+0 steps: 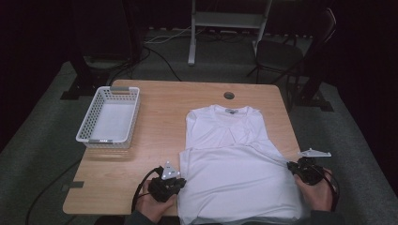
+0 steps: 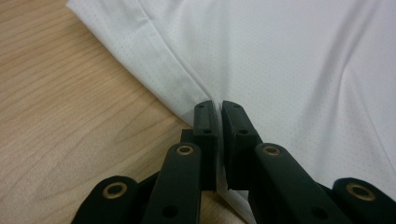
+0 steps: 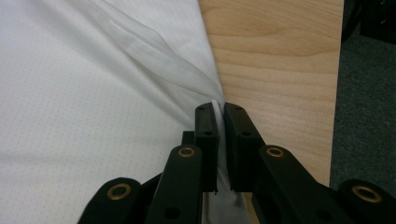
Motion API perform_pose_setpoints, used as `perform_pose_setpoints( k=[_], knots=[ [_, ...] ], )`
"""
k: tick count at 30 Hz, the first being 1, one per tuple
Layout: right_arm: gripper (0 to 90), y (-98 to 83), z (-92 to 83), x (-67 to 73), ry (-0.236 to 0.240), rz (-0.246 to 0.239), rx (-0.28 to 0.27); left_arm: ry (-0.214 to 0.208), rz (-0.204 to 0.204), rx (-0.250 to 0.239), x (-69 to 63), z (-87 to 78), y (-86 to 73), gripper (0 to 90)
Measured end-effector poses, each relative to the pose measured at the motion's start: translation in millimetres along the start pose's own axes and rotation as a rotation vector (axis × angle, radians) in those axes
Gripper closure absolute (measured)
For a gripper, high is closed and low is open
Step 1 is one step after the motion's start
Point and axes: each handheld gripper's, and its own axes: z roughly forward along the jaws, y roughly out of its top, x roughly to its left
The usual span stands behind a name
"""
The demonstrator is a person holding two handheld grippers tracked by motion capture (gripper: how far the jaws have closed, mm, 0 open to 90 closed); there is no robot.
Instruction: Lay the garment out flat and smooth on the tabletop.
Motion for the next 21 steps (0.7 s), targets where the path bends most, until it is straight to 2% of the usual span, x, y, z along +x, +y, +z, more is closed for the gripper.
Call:
perform_pose_setpoints(
  k=[4, 12, 21],
  knots=[
    [84.3, -4.1, -3.5, 3.2, 0.009, -0.002, -0.001, 0.003, -0.002, 0.0, 1.9, -3.2, -3.0, 86.0],
    [84.4, -17.1, -14.0, 9.2, 0.037, 0.004, -0.007, 0.022, -0.033, -0.01, 12.3, -10.8, -10.3, 86.0],
    [84.2, -26.2, -21.5, 9.6, 0.042, 0.025, -0.014, 0.022, -0.05, -0.016, 13.3, -17.3, -17.7, 86.0]
  ],
)
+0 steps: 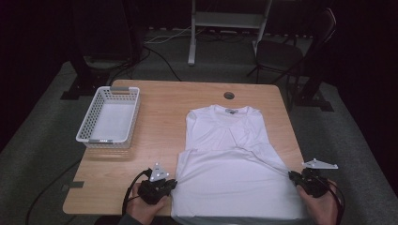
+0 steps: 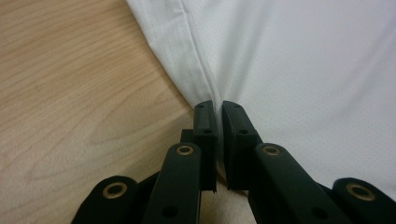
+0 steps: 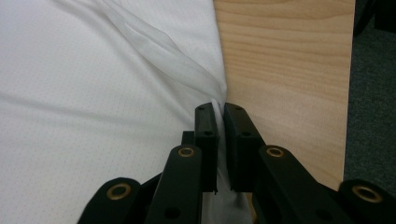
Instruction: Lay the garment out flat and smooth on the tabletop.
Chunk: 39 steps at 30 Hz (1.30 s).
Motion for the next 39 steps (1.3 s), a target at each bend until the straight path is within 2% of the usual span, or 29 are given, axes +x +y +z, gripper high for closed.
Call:
perform_pose_setpoints(
  k=[8, 11, 17, 20, 23, 25, 29, 33, 39],
  knots=[
    [84.2, -11.3, -10.2, 3.3, 0.002, 0.004, 0.008, -0.029, 0.01, 0.014, -5.7, -5.3, -5.2, 84.0],
    [79.6, -12.7, -12.6, 3.6, 0.012, 0.01, 0.009, -0.031, 0.021, -0.001, -6.3, -5.9, -2.3, 80.1],
    [70.4, -0.8, -18.6, 6.5, 0.033, 0.004, -0.05, 0.015, 0.04, -0.043, -3.1, -4.5, 19.5, 72.3],
    [69.0, 10.4, -14.4, 9.3, 0.033, -0.01, -0.066, 0.04, 0.051, -0.065, -0.8, 1.6, 34.9, 69.6],
    [68.6, 20.0, -4.2, 12.3, 0.038, -0.021, -0.061, 0.055, 0.069, -0.054, -1.8, 10.9, 47.3, 68.1],
    [68.1, 23.9, 4.4, 13.9, 0.041, -0.022, -0.044, 0.048, 0.078, -0.034, -4.2, 18.6, 50.8, 68.1],
    [68.0, 25.3, 16.5, 15.5, 0.034, -0.021, -0.013, 0.034, 0.101, 0.011, -7.6, 29.3, 49.1, 68.9],
    [67.7, 21.7, 18.6, 15.0, 0.038, -0.015, 0.004, 0.023, 0.096, 0.032, -7.4, 33.7, 44.7, 70.1],
    [68.1, 14.9, 12.9, 14.1, 0.038, -0.004, 0.007, -0.002, 0.086, 0.024, -9.2, 34.1, 39.5, 71.1]
  ],
)
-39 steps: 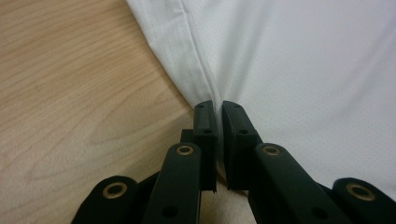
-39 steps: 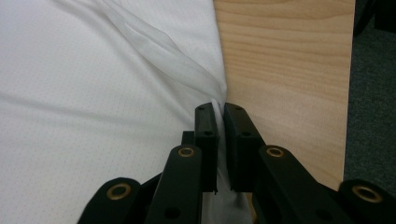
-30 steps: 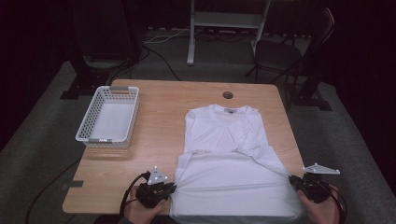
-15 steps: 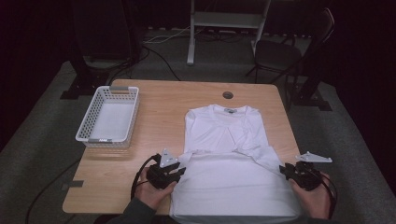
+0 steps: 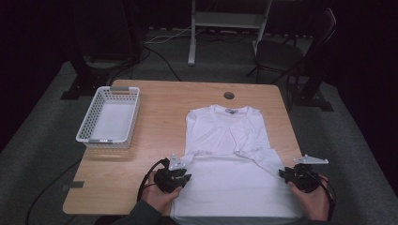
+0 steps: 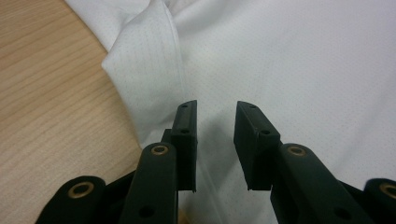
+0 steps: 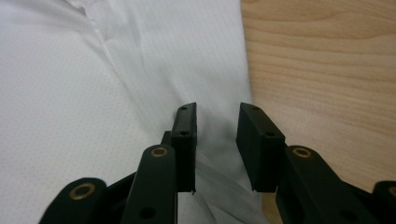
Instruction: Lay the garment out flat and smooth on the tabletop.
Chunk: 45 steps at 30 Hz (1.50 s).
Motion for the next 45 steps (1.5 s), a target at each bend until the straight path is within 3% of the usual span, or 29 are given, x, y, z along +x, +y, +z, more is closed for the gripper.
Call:
perform_pose_setpoints(
  k=[11, 27, 34, 38, 45],
  knots=[
    [68.2, -9.0, -8.4, 0.4, -0.003, 0.009, 0.012, -0.034, 0.005, 0.0, -6.1, -7.3, -9.5, 72.2],
    [67.3, -12.3, -13.2, 10.5, 0.004, 0.007, 0.033, 0.005, -0.002, 0.002, 1.0, -13.3, -15.1, 78.4],
    [66.4, -7.7, -13.4, 14.9, 0.01, -0.005, 0.016, 0.025, -0.013, 0.008, 5.8, -16.5, -17.0, 79.0],
    [65.7, -0.2, -14.7, 20.0, 0.013, -0.016, -0.01, 0.02, -0.019, 0.012, 5.1, -16.9, -16.7, 75.9],
    [64.7, 15.8, -8.5, 37.6, 0.04, -0.078, -0.036, 0.011, -0.025, -0.001, 0.6, -13.1, -12.3, 66.7]
  ],
)
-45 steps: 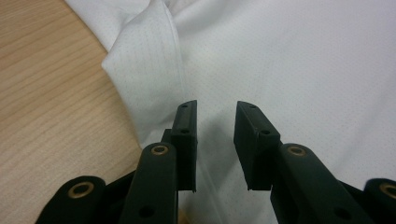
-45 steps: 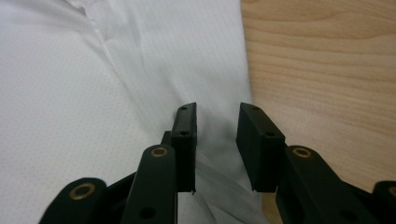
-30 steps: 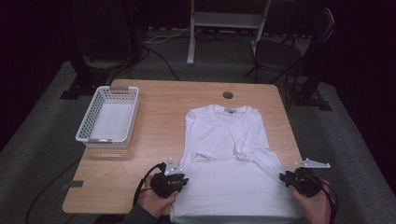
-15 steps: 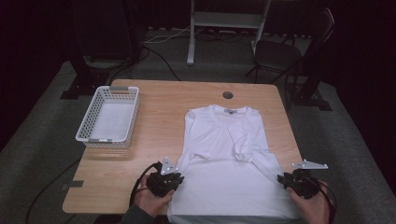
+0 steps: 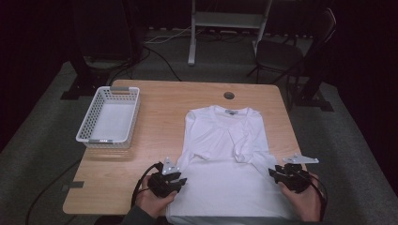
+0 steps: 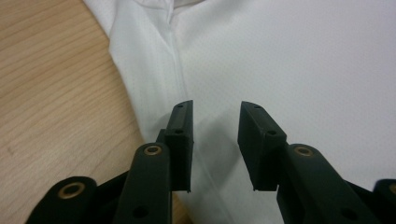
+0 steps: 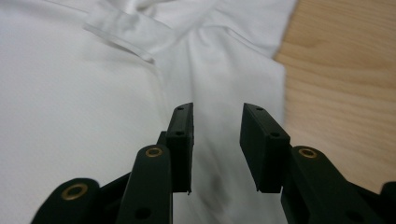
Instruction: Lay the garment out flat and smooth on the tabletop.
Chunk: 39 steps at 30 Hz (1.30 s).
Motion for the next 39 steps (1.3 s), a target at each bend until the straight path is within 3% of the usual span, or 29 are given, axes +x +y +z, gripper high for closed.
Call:
perform_pose_setpoints(
  k=[10, 21, 27, 39],
  knots=[
    [61.6, 16.4, 21.9, 25.2, 0.036, -0.099, -0.026, -0.019, 0.001, -0.007, -2.3, 9.4, 7.4, 60.9],
    [65.4, 31.1, 48.0, 37.5, -0.002, -0.177, 0.008, -0.002, -0.014, -0.004, 0.9, 9.0, 7.1, 63.8],
    [82.9, 29.1, 48.6, 30.0, -0.017, -0.147, 0.028, 0.003, -0.012, 0.003, 2.7, 8.1, 7.1, 65.0],
    [83.6, 20.2, 33.6, -6.8, -0.058, -0.037, 0.001, -0.004, -0.015, 0.006, 3.7, 7.9, 7.5, 64.9]
  ],
)
